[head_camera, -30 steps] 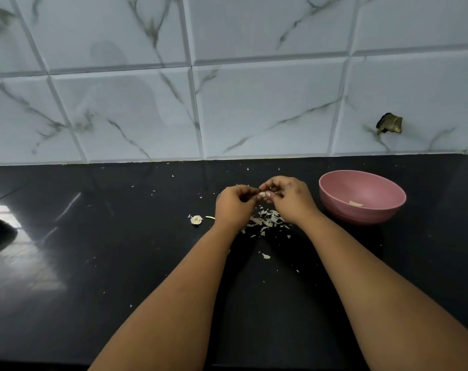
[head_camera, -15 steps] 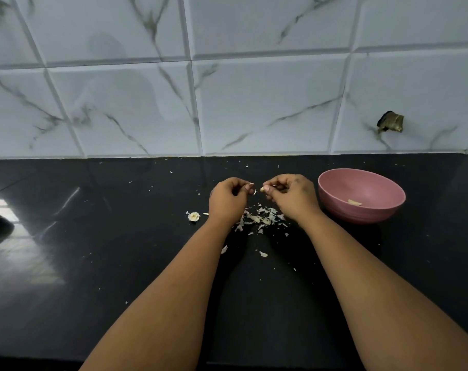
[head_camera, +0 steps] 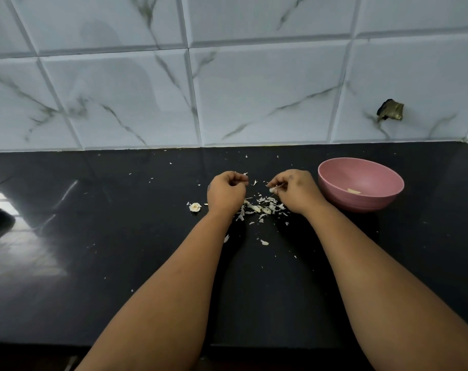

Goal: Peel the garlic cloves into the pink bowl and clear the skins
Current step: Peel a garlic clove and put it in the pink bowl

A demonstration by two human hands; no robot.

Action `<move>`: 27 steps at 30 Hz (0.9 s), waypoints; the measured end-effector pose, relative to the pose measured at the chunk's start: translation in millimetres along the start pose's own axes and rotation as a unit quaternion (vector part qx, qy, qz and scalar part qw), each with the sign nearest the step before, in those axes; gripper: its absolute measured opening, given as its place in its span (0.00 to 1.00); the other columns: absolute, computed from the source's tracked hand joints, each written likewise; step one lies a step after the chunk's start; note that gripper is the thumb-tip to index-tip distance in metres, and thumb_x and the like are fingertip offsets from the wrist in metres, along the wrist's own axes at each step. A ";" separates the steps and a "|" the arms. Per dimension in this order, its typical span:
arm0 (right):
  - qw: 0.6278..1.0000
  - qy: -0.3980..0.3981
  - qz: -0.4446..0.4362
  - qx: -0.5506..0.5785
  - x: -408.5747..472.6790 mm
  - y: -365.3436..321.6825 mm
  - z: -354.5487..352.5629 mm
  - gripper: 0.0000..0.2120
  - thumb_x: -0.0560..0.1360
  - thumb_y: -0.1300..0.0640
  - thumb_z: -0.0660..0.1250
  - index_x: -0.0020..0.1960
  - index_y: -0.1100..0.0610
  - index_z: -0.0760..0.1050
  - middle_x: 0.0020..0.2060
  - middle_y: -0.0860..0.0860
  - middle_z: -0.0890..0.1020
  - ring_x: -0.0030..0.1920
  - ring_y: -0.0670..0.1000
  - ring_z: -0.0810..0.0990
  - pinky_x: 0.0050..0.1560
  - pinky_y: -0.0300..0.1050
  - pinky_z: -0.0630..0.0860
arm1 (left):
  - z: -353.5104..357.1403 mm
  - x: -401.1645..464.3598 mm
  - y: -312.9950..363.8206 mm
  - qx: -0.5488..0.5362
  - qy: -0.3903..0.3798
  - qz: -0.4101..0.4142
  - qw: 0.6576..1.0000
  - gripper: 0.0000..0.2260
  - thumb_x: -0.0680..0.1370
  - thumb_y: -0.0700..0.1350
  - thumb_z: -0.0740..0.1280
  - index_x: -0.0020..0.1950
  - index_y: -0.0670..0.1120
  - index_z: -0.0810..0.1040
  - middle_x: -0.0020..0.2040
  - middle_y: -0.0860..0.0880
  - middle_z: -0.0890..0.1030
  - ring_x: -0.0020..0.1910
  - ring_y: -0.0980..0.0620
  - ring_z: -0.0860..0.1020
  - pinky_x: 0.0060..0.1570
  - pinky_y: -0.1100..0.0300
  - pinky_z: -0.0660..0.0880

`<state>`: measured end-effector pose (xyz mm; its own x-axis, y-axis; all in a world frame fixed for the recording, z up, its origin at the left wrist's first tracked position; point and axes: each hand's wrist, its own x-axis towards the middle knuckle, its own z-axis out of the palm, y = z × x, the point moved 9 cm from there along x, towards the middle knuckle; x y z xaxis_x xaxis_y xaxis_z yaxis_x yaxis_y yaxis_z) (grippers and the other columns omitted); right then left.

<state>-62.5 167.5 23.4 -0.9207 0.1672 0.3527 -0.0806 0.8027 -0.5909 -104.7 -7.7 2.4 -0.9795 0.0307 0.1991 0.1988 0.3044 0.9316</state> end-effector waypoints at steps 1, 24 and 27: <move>1.000 0.001 -0.008 -0.003 -1.5 -2.6 -1.5 0.06 0.74 0.63 0.72 0.49 0.57 0.85 0.41 0.49 0.81 0.38 0.44 0.77 0.38 0.23 0.68 | 0.5 -1.5 0.9 -0.002 0.002 0.003 1.000 0.12 0.73 0.37 0.65 0.42 0.54 0.82 0.39 0.57 0.84 0.35 0.60 0.77 0.38 0.64 0.72; 0.989 -0.007 -0.027 -0.144 7.3 -17.7 9.2 0.10 0.76 0.65 0.64 0.51 0.58 0.83 0.50 0.57 0.80 0.50 0.56 0.79 0.47 0.45 0.73 | 4.7 -3.8 5.7 0.030 -0.003 0.049 0.998 0.10 0.74 0.41 0.66 0.41 0.57 0.80 0.40 0.57 0.83 0.40 0.61 0.80 0.37 0.69 0.71; 0.994 0.020 -0.019 -0.104 7.5 -13.7 3.5 0.08 0.76 0.65 0.66 0.49 0.58 0.83 0.48 0.56 0.81 0.47 0.55 0.80 0.49 0.47 0.76 | 7.2 -3.2 6.1 0.032 -0.010 0.052 0.998 0.11 0.74 0.40 0.66 0.40 0.57 0.79 0.40 0.58 0.83 0.42 0.61 0.80 0.41 0.66 0.73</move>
<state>-69.6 155.7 31.7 -0.9020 0.1537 0.4034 -0.0308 0.9091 -0.4154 -100.7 1.0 5.2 -0.9541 0.0849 0.2873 0.2983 0.3591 0.8844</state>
